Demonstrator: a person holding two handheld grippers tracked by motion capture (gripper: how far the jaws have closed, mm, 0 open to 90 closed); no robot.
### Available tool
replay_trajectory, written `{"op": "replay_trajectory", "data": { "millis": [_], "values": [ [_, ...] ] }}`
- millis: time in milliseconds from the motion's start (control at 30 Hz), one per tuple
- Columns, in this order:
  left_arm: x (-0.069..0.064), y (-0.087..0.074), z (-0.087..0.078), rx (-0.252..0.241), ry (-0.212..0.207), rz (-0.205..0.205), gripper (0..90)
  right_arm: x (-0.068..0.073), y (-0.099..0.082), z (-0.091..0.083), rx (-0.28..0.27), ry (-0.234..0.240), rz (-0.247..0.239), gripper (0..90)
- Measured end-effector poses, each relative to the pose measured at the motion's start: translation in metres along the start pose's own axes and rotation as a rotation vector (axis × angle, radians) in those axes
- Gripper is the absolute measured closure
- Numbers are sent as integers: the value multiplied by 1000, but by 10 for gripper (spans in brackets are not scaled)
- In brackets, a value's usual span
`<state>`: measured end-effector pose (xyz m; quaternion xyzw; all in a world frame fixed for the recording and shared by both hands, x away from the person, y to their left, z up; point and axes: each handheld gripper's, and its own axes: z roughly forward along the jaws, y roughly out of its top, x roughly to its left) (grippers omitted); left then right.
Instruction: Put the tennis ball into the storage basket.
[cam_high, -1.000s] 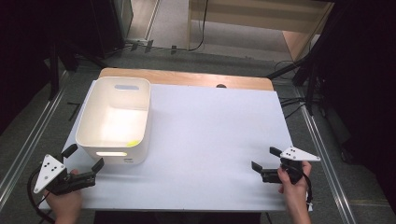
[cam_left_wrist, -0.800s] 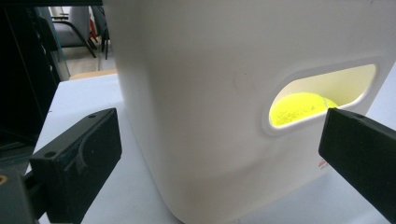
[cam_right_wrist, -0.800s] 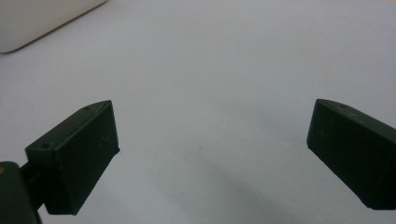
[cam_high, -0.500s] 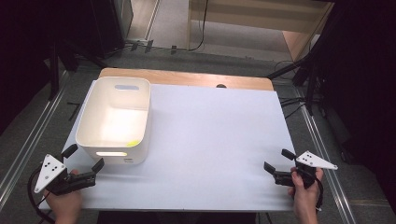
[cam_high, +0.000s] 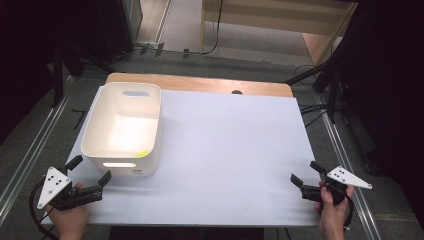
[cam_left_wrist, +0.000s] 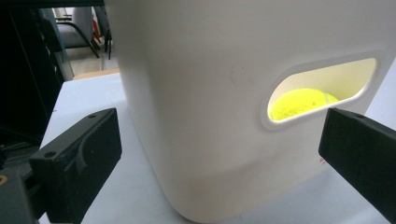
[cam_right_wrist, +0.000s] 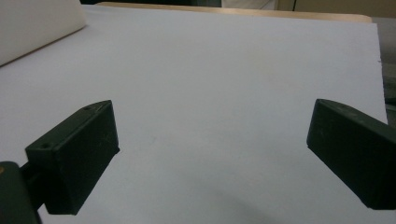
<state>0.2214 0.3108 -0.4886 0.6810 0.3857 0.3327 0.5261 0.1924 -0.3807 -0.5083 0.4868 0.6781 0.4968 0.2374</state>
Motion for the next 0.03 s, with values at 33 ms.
{"op": "replay_trajectory", "data": {
  "millis": [33],
  "values": [
    [0,0,0,-1,1,0,0,-1,-1,0,-2,-6,7,13]
  ]
}}
